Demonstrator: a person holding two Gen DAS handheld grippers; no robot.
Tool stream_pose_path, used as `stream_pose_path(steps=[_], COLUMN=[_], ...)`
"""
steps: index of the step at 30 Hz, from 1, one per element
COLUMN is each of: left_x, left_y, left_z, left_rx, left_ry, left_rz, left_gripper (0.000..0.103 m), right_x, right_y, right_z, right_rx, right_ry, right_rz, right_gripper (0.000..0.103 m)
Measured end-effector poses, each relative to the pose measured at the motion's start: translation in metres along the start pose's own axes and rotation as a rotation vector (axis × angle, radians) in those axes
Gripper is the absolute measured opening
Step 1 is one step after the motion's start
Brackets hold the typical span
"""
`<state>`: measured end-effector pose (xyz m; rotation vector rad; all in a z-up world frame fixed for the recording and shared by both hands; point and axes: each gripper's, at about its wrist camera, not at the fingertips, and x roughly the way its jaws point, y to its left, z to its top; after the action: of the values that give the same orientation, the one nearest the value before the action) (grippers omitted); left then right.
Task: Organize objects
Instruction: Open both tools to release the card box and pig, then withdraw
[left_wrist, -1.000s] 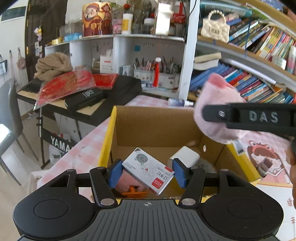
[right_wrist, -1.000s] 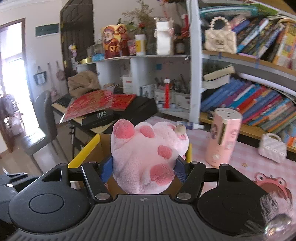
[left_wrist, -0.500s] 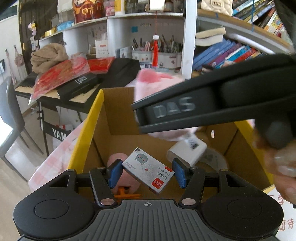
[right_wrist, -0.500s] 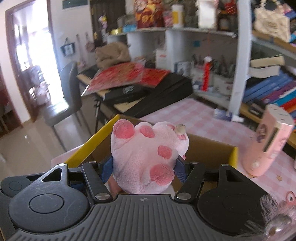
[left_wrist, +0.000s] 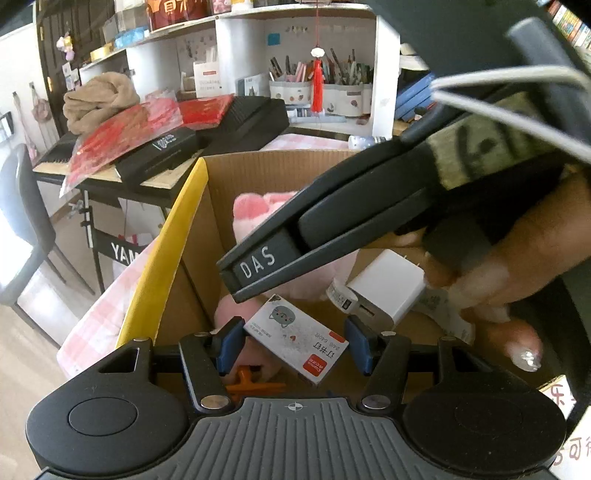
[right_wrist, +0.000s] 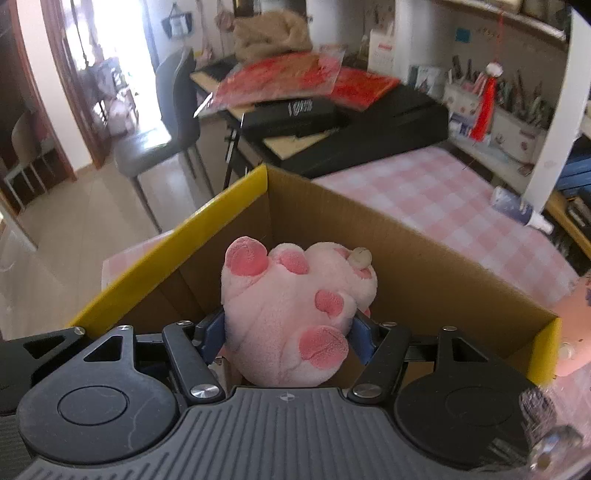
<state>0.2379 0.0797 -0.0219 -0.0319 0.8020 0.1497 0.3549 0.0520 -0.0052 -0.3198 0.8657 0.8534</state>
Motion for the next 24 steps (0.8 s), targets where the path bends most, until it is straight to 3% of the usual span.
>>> stream_pose_path(steps=[12, 19, 24], left_x=[0.003, -0.009, -0.023], left_y=[0.001, 0.001, 0.003], left_z=[0.001, 0.001, 0.001], left_rx=[-0.020, -0.023, -0.032], left_ry=[0.008, -0.043, -0.089], left_rz=[-0.006, -0.014, -0.008], left_gripper=[0.060, 0.064, 0.078], right_x=[0.017, 0.001, -0.022], right_y=[-0.013, -0.016, -0.012], right_z=[-0.004, -0.004, -0.006], right_rx=[0.076, 0.107, 0.125], right_ry=[0.083, 0.032, -0.036], right_rz=[0.023, -0.004, -0.023], right_gripper=[0.070, 0.086, 0.087])
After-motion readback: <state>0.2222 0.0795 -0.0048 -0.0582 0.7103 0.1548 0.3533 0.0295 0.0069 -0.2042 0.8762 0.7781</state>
